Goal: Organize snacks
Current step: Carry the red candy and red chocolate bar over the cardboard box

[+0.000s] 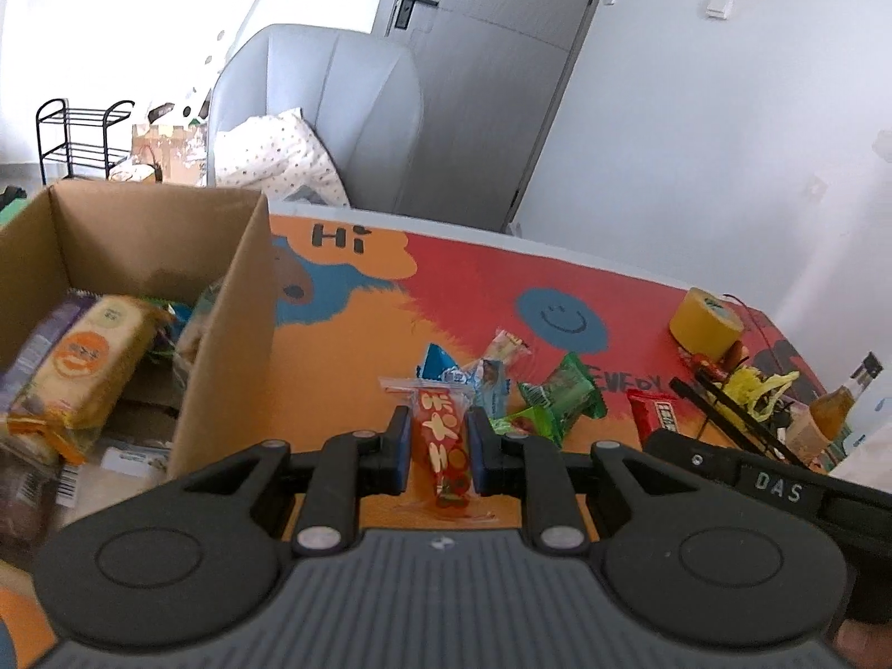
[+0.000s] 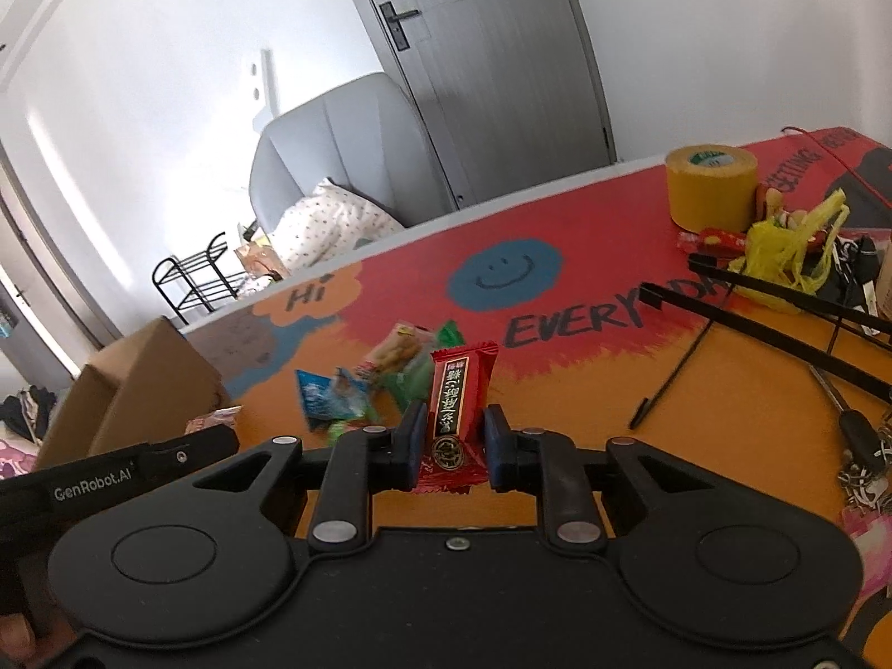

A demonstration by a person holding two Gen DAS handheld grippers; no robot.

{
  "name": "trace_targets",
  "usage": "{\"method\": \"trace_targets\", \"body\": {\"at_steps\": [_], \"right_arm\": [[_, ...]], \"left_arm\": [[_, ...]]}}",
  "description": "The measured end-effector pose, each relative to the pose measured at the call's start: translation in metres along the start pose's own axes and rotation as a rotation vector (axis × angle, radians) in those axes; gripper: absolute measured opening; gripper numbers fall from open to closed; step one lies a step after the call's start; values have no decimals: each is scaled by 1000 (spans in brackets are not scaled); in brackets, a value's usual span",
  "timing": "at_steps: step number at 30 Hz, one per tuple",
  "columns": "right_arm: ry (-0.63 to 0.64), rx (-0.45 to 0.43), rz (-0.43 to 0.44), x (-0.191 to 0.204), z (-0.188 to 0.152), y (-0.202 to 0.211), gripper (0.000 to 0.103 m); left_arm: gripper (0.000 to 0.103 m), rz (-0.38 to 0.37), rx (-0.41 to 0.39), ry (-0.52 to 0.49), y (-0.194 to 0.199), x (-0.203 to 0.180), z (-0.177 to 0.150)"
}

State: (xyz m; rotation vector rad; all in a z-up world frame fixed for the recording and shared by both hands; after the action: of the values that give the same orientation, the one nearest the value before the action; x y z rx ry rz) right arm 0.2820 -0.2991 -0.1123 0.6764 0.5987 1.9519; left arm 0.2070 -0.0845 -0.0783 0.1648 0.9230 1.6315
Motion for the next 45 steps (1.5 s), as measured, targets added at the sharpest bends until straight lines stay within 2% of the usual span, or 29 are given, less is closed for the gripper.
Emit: {"method": "trace_targets", "body": {"at_steps": [12,23,34,45], "right_arm": [[26,-60,56,41,15,11,20],[76,-65,116,81,22,14,20],[111,-75,151,113,27,17,20],[164,-72,182,150,31,13,20]], "left_arm": [[20,-27,-69,-8,40,12,21],[20,-19,-109,25,67,37,34],[20,2,-135,61,81,68,47],[20,25,-129,105,83,96,54]]}}
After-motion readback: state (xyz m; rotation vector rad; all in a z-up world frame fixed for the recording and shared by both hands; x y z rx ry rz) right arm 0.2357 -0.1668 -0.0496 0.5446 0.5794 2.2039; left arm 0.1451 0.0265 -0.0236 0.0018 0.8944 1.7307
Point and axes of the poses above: each gripper's, at about its wrist camera, not at the fingertips, and y roughly against the way its jaws point, x to its left, z to its top, the point moved 3 cm from there along -y, roughly the way its jaws point, and after that the axes turned 10 degrees about y, right-handed, at the moved point
